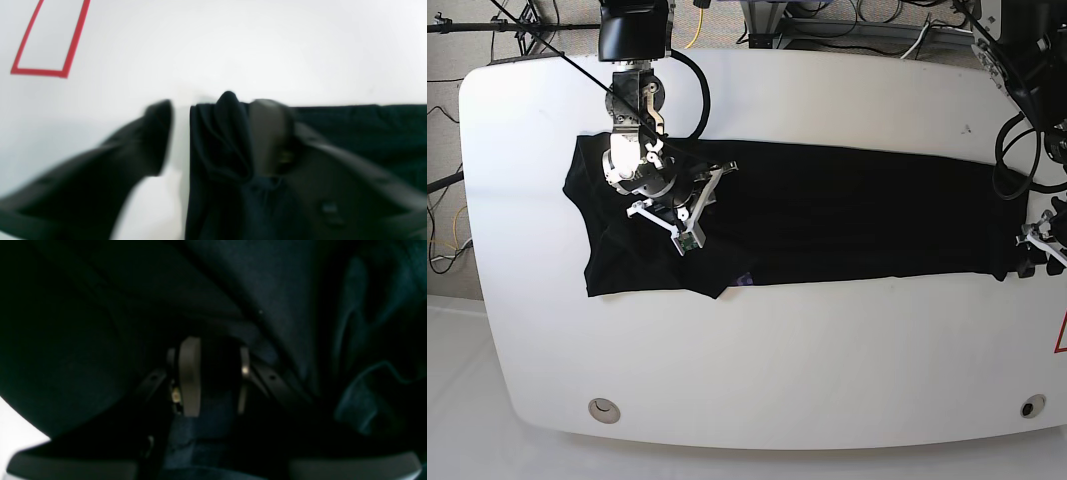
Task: Fold the T-shirt properly
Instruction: 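Grasp the other end of the black strip with the left gripper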
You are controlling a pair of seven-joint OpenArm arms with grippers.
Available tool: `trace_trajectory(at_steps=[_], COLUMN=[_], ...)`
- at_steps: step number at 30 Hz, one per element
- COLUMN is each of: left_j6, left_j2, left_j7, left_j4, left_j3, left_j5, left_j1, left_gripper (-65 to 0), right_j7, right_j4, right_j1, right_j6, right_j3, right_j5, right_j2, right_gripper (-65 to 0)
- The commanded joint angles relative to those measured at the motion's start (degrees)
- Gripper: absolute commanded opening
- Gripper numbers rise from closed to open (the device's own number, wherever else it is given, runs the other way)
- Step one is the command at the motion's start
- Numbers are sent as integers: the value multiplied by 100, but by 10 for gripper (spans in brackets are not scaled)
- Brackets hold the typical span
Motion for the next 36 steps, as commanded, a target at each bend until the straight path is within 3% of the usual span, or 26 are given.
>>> trace_trajectory(at_steps=[1,7,17,36], left_j6=[-8,-8,-8,-8], left_j2=[-217,-297,-291,-269], left_j7=[-184,-300,-545,-1239], left_j4=[-5,-250,-931,-2083], left_j3=[5,29,115,524], left_j5=[-136,-399,-497,2], left_j1=[-61,-135,-285,-444], left_gripper=[-185,-106,-163,-230], right_j7=[-284,-271,-288,-256], right_j4=[-4,-1,64,111], right_j1=[-6,7,0,-22], right_j6=[-18,-5,2,15], right_j3=[-23,-17,-21,4], right_j5=[-101,-85,-80,-84], right_j2=[-8,-15,-20,-17], right_gripper=[-500,-499,-498,-497])
